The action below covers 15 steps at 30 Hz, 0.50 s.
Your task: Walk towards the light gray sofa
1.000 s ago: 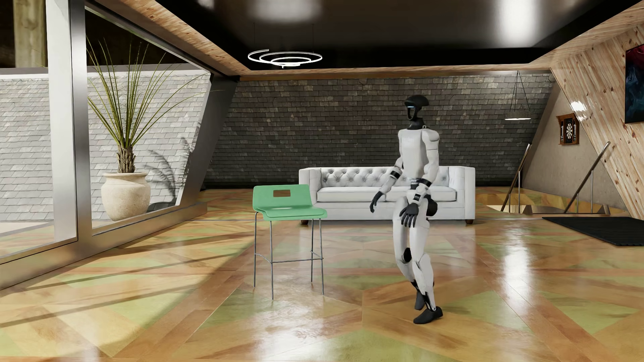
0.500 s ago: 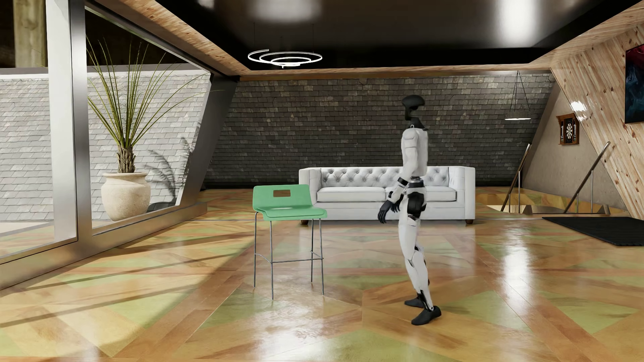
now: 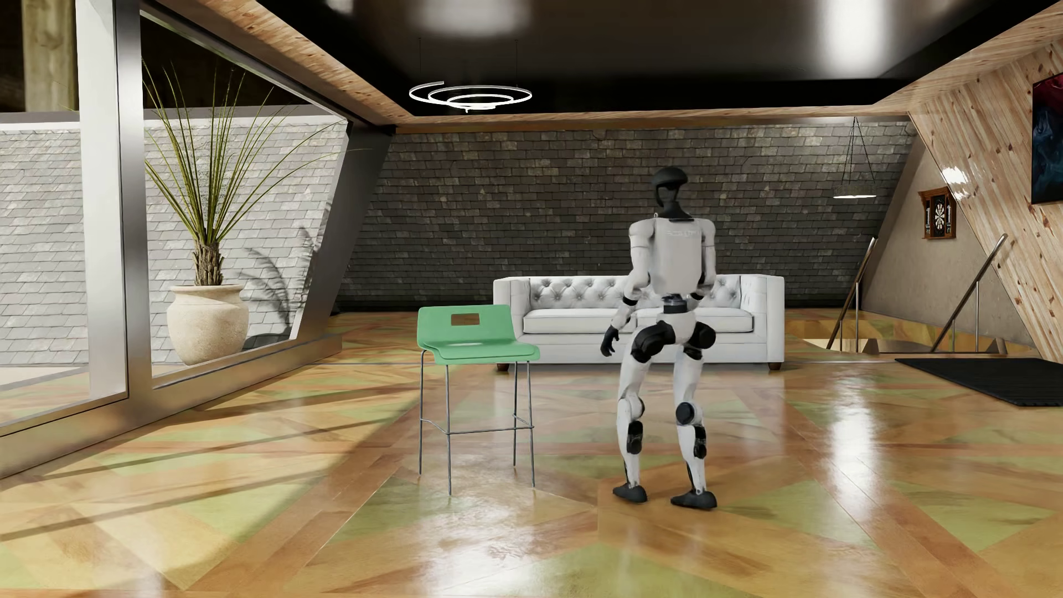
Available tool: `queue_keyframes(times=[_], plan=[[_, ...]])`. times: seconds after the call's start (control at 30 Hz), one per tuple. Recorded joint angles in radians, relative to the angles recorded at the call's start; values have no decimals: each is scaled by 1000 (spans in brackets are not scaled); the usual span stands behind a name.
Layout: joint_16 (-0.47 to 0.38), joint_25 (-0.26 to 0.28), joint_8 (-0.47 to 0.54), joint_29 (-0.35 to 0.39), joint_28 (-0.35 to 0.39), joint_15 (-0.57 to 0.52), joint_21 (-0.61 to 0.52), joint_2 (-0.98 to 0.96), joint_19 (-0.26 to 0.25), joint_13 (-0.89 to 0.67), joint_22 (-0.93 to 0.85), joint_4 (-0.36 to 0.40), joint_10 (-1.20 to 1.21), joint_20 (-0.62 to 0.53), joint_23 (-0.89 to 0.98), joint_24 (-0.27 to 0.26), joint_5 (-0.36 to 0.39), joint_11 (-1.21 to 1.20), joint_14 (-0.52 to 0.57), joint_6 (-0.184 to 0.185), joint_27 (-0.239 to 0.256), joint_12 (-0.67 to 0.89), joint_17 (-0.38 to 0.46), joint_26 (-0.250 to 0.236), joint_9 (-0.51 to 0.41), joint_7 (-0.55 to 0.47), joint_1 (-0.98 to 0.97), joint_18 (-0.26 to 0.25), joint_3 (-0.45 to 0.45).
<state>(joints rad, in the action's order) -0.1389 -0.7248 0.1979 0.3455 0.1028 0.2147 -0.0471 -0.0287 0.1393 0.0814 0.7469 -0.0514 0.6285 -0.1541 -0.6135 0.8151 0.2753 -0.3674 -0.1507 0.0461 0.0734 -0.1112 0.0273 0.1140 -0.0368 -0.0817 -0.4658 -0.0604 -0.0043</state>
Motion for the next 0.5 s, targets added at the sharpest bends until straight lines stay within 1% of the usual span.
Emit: queue_keyframes(times=[0.03,0.07,0.1,0.13,0.17,0.2,0.23,0.27,0.3,0.33,0.37,0.4,0.43,0.47,0.5], plan=[[-8,5,36,58,-8,-3,5,13,9,-2,1,20,-75,-14,33,3,9,6,43,0,35,-10,-12,1,-4,34,-24,-11,-8],[-19,15,67,64,-15,-5,1,26,19,-6,6,32,-160,-28,54,6,19,12,84,0,54,-18,-19,2,-6,79,-43,-43,-16],[-26,15,94,40,-20,-11,-10,44,29,-12,15,57,-259,-39,69,7,25,23,122,-2,64,-24,-18,4,-9,90,-48,-71,-21],[-33,6,118,16,-23,-14,-23,64,41,-17,27,88,-366,-48,79,8,28,33,160,-5,68,-25,-13,9,-11,61,-45,-98,-24],[-39,-9,136,9,-27,-17,-39,83,54,-22,39,111,-440,-53,80,10,32,37,166,-10,70,-25,-7,17,-14,24,-42,-134,-25],[-45,-29,151,29,-27,-16,-55,103,69,-25,50,121,-455,-53,70,11,39,33,168,-14,71,-23,-1,27,-17,-8,-44,-158,-26],[-48,-50,165,63,-23,-13,-72,126,84,-26,59,127,-414,-46,44,9,46,30,179,-18,68,-22,5,38,-19,-31,-49,-141,-24],[-45,-61,176,79,-13,-17,-85,151,96,-25,65,131,-370,-31,-2,4,49,28,186,-24,55,-24,8,49,-18,-47,-40,-117,-21],[-35,-55,181,42,2,-40,-91,174,105,-23,69,131,-369,-9,-66,-5,41,28,226,-32,24,-28,10,57,-13,-29,-21,-58,-18],[-21,-39,169,-41,20,-77,-91,194,108,-22,72,126,-379,15,-143,-16,30,12,269,-47,-29,-33,12,63,-5,5,11,-38,-15],[-6,-40,154,-131,36,-131,-96,197,109,-22,77,131,-387,37,-226,-28,17,-18,274,-67,-100,-35,19,67,4,30,38,-39,-12],[8,-78,132,-217,49,-198,-130,191,113,-11,93,142,-386,56,-294,-35,10,-65,250,-90,-169,-31,35,63,13,44,62,-46,-7],[15,-146,106,-308,54,-286,-200,169,84,-8,115,154,-379,74,-367,-37,0,-130,218,-112,-201,-28,63,48,20,56,84,-49,1],[25,-227,92,-394,55,-358,-292,128,-47,-6,134,163,-358,90,-433,-33,-9,-228,183,-128,-190,-18,87,38,26,76,98,-27,13],[40,-291,83,-481,62,-408,-367,71,-264,-13,140,168,-321,110,-474,-32,-20,-353,142,-140,-146,-12,121,26,28,108,102,2,29]])
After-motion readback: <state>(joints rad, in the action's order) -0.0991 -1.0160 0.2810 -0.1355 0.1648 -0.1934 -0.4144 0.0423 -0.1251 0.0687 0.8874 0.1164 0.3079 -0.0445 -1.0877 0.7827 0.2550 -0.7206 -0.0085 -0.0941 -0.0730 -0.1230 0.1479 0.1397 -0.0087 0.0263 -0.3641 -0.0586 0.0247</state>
